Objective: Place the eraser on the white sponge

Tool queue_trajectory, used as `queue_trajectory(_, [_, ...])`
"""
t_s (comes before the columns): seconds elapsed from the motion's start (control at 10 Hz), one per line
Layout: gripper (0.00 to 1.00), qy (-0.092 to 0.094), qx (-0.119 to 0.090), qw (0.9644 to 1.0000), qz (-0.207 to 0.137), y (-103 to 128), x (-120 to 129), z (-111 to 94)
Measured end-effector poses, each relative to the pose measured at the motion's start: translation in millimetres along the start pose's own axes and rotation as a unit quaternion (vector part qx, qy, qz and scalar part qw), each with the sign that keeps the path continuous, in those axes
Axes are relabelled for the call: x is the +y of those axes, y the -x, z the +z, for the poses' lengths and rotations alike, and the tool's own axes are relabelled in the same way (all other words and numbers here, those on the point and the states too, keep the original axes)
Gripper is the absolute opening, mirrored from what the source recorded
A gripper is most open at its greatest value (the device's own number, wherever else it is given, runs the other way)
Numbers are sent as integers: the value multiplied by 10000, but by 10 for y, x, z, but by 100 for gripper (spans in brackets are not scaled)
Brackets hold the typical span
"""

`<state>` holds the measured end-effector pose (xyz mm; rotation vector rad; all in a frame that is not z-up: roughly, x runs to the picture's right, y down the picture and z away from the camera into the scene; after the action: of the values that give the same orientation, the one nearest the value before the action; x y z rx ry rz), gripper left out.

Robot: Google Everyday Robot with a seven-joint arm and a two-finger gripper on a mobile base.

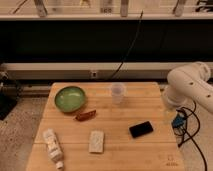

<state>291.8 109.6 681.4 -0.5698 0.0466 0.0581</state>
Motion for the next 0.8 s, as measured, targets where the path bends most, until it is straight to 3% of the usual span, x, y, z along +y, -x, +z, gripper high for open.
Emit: queue_trajectory(0.8, [80, 0, 0, 10000, 0, 0, 0, 0])
